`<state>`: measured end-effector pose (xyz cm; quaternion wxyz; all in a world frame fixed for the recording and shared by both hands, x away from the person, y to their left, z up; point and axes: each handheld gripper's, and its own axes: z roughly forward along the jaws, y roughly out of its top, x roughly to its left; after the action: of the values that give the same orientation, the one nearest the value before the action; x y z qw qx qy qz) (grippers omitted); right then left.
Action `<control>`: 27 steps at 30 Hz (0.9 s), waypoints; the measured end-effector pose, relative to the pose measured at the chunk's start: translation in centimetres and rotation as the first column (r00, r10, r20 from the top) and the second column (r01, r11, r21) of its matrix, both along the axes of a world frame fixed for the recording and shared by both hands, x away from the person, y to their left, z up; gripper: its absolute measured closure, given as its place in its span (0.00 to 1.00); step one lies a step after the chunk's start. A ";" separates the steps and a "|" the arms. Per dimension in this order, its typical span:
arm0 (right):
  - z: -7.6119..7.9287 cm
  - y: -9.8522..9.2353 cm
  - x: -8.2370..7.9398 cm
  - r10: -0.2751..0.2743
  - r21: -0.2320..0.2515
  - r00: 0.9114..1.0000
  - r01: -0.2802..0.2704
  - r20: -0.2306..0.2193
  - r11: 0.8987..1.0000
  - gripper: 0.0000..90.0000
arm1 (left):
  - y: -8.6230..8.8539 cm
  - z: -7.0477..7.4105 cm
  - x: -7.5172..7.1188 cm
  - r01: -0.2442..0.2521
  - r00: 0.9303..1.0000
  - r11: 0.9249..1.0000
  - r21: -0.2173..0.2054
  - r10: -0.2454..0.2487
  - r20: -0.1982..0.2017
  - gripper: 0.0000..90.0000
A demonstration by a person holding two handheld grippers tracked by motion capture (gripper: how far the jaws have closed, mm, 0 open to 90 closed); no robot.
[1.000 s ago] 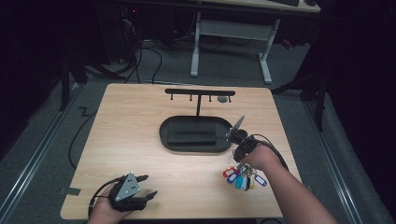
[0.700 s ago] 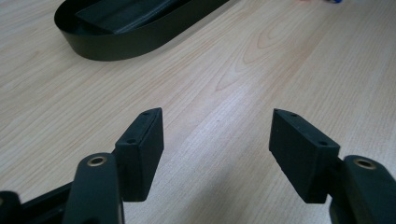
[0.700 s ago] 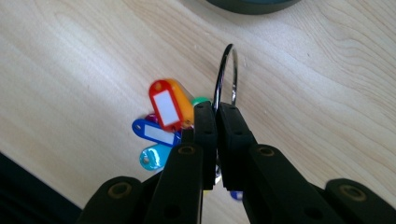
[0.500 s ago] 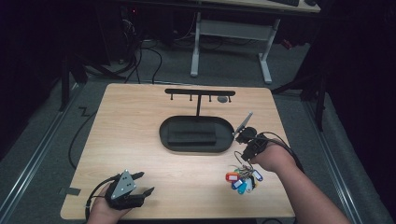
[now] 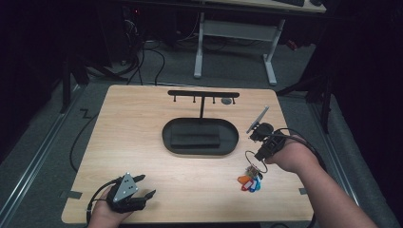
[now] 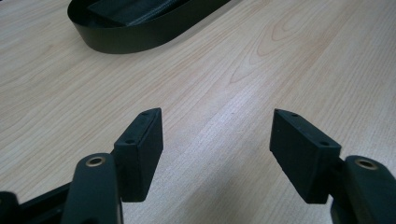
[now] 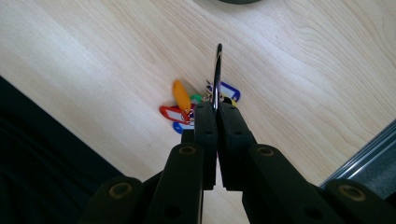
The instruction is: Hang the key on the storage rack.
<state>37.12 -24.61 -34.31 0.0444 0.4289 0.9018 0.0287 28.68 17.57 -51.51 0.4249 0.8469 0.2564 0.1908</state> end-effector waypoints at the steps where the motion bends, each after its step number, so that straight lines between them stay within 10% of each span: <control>1: 0.3 -0.2 0.1 0.028 -0.003 1.000 -0.028 0.007 1.000 0.98 | 0.0 0.0 0.0 -0.002 1.000 1.000 -0.001 0.002 0.001 0.39; 14: 4.5 -0.5 -0.5 0.007 0.001 0.999 -0.007 0.051 1.000 0.98 | 0.2 0.0 0.1 -0.028 1.000 1.000 -0.011 0.028 0.006 0.37; 27: 4.6 0.2 0.0 0.023 0.001 0.998 -0.023 0.060 1.000 0.98 | 0.2 -0.1 0.1 -0.025 1.000 1.000 -0.012 0.025 0.008 0.37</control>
<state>37.08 -24.39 -29.70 0.0709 0.4174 0.9049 0.0429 28.83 17.75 -51.59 0.4287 0.8403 0.2664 0.1979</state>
